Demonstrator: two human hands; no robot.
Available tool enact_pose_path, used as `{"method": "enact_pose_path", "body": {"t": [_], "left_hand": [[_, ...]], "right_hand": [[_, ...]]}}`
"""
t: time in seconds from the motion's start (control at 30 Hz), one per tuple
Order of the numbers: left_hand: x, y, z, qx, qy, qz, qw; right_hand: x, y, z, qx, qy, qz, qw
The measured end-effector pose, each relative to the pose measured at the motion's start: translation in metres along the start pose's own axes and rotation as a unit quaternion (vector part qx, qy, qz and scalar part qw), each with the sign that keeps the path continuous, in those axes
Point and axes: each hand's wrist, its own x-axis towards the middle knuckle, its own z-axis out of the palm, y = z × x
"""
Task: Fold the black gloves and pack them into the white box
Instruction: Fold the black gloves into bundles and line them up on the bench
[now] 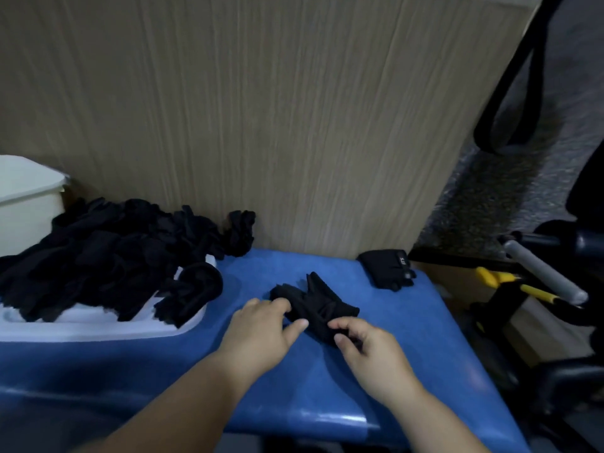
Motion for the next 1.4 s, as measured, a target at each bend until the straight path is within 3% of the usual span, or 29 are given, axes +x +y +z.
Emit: {"method": "enact_pose_path", "body": {"t": [0.17, 0.3, 0.4, 0.57, 0.67, 0.83, 0.93, 1.0, 1.17, 1.33, 1.4], "left_hand": [[0.006, 0.018, 0.006, -0.106, -0.016, -0.062, 0.992], [0.011, 0.027, 0.012, -0.096, -0.024, -0.086, 0.991], [0.014, 0.030, 0.013, -0.083, -0.034, -0.097, 0.991], [0.024, 0.026, 0.014, -0.211, -0.046, -0.090, 0.972], [0.027, 0.025, 0.016, -0.346, -0.050, -0.088, 0.933], [0.031, 0.029, 0.013, -0.559, -0.089, -0.123, 0.815], [0.033, 0.032, 0.012, -0.642, -0.106, -0.134, 0.747], [0.033, 0.035, 0.012, -0.680, -0.115, -0.128, 0.713], [0.034, 0.036, 0.010, -0.757, -0.122, -0.125, 0.630], [0.036, 0.034, 0.011, -0.745, -0.091, -0.164, 0.640], [0.039, 0.034, 0.014, -0.766, -0.063, -0.204, 0.607]], "right_hand": [[-0.017, 0.007, -0.008, 0.074, -0.003, -0.093, 0.993], [-0.015, 0.023, -0.010, 0.094, 0.152, -0.126, 0.976], [-0.005, 0.027, -0.016, 0.038, 0.225, -0.056, 0.972], [0.017, 0.015, -0.014, 0.002, 0.079, 0.113, 0.990], [0.028, 0.009, -0.009, 0.073, 0.057, 0.161, 0.983], [0.040, 0.016, -0.002, 0.270, 0.065, 0.217, 0.936], [0.043, 0.017, -0.005, 0.365, 0.023, 0.233, 0.901], [0.043, 0.013, -0.007, 0.397, 0.010, 0.227, 0.889], [0.040, 0.010, -0.001, 0.387, 0.050, 0.166, 0.906], [0.035, 0.012, 0.003, 0.346, 0.032, 0.133, 0.928], [0.034, 0.013, 0.003, 0.330, 0.043, 0.124, 0.935]]}}
